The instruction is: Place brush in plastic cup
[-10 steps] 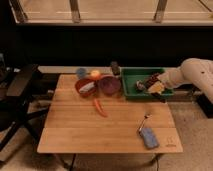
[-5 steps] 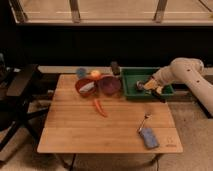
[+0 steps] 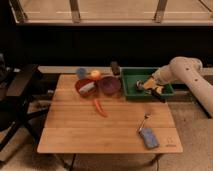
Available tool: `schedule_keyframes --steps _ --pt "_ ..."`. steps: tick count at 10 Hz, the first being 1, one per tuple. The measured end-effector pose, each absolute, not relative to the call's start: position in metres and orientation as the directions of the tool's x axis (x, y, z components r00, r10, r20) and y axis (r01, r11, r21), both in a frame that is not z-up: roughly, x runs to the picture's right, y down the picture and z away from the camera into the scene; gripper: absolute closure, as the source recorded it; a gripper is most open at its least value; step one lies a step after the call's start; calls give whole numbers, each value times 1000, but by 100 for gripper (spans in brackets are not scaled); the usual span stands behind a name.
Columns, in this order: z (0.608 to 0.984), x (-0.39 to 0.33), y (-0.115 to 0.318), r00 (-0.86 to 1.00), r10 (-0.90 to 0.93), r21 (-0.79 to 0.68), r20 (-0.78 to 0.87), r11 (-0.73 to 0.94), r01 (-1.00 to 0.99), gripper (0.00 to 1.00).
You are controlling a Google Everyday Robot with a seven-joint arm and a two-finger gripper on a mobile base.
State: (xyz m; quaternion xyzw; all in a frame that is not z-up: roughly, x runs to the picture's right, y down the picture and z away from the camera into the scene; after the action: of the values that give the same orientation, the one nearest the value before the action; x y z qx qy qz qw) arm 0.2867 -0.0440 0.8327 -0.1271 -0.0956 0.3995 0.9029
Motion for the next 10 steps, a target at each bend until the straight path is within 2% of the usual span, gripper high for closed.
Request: schedule_keyframes --steps 2,6,10 --pt "837 293 -45 635 769 -307 73 623 -720 35" --pt "874 305 -44 542 840 -287 28 526 -801 35" --pt "887 313 -33 517 856 -268 -13 495 -826 35"
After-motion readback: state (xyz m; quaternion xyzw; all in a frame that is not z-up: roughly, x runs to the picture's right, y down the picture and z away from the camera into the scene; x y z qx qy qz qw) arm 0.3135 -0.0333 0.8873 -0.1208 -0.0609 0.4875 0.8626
